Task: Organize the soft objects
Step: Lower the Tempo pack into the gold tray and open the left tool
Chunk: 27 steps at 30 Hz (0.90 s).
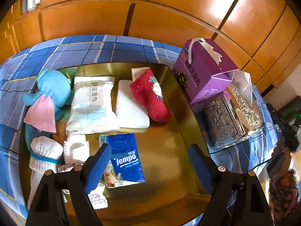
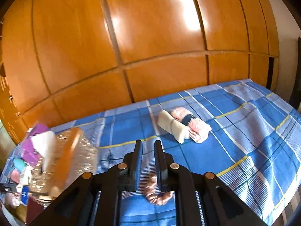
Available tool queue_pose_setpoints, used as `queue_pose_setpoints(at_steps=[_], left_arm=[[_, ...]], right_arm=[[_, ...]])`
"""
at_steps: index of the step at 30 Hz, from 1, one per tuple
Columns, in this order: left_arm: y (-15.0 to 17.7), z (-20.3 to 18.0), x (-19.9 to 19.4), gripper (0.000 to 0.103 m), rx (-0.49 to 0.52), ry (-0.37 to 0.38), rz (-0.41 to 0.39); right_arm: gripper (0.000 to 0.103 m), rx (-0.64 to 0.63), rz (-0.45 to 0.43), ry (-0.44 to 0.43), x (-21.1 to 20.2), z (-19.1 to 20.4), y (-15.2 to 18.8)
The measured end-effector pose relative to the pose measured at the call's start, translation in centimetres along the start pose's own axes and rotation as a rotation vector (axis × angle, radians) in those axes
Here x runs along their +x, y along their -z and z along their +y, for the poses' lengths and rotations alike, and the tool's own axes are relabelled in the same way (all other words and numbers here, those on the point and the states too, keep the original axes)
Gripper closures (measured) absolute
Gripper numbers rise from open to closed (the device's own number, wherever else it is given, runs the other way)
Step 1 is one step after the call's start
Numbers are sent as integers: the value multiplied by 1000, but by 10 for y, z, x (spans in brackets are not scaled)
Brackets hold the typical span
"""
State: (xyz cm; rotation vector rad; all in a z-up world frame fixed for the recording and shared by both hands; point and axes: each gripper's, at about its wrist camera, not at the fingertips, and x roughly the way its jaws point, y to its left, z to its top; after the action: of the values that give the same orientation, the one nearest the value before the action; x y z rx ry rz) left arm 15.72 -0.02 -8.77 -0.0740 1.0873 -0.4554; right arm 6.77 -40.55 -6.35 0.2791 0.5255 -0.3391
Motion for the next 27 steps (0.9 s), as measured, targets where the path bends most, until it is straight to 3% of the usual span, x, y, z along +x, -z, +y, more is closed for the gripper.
queue_pose_setpoints(at_steps=[4,5,7,10,15,17,19,22,27], left_arm=[[3,-3,0,18,5,9,-3],[3,-3,-1,18,8,8,-5],[4,-4,-2,17,11,9,-13],[5,-5,-5,14,9,14,-24],[5,-6,-7,14,5,18,-28],[5,-6,-7,14,4,20,-28],[5,-6,-8,14,1,21,-32],[5,-7,-8,14,2,20,-33],[4,-7,-8,14,-5,25,-36]], right_arm=[[90,-36,79,-37,9,3,2],[85,-50,137,-19,20,2,6],[67,-71,231,46,40,-1,16],[63,-60,297,112,58,-7,26],[61,16,379,102,81,-15,40],[64,30,381,77,82,-16,44],[80,12,362,75,78,-13,44],[92,-2,329,67,65,-10,39],[94,10,251,47,32,-7,23]])
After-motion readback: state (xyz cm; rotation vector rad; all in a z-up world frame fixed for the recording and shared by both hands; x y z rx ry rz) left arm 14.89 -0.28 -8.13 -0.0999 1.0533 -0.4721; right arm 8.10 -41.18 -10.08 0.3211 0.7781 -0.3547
